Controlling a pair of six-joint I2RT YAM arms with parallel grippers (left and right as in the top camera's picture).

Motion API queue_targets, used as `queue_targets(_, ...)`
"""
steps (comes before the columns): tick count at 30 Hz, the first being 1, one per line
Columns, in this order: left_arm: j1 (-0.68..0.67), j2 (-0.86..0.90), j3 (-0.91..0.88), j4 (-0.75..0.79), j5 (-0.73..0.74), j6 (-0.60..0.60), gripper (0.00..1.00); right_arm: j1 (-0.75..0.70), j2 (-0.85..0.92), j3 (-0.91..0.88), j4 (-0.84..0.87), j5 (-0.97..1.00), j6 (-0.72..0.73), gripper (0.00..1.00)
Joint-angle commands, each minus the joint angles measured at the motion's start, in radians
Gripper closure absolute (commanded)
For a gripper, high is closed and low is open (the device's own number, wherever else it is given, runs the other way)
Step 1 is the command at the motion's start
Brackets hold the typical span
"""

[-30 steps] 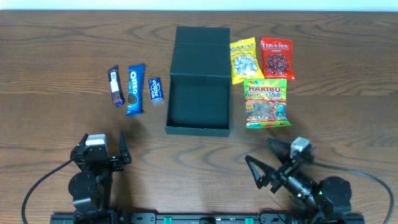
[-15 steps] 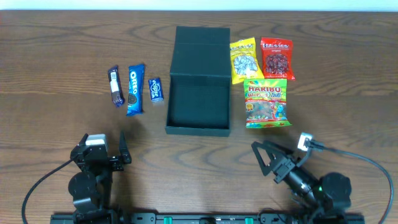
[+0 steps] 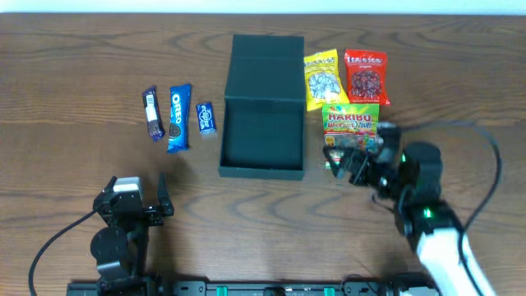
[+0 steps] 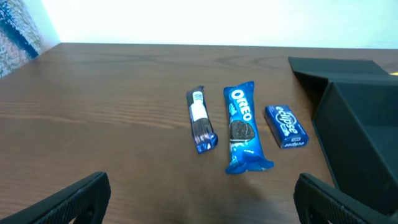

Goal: Pack container
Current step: 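Reach right gripper to the green Haribo bag and grasp it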

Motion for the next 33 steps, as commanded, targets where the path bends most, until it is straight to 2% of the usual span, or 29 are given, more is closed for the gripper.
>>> queue_targets(1,-0.003,-0.006,-0.023,-0.011,-0.008,0.014,0.05,-0.016,0.109,0.105,-0.051,0.116,-0.140,0.05)
queue_targets(7,-0.003,-0.006,-0.023,-0.011,-0.008,0.014,0.05,-0.015,0.284,0.229,-0.125,0.380,-0.211,0.05)
queue_targets(15,-0.003,-0.006,-0.023,-0.011,-0.008,0.014,0.05,-0.013,0.464,0.230,0.013,0.426,-0.250,0.14)
queue_targets(19,-0.003,-0.006,-0.023,-0.011,-0.008,0.014,0.05,0.010,0.533,0.231,0.074,0.433,-0.250,0.14)
queue_targets(24,-0.003,-0.006,-0.023,-0.011,-0.008,0.014,0.05,0.068,0.586,0.231,0.074,0.586,-0.249,0.20)
queue_targets(28,-0.003,-0.006,-0.023,-0.010,-0.008,0.014,0.05,0.087,0.619,0.231,0.070,0.628,-0.249,0.34)
queue_targets(33,-0.003,-0.006,-0.023,-0.011,-0.008,0.014,0.05,0.087,0.666,0.231,0.070,0.628,-0.249,0.45)
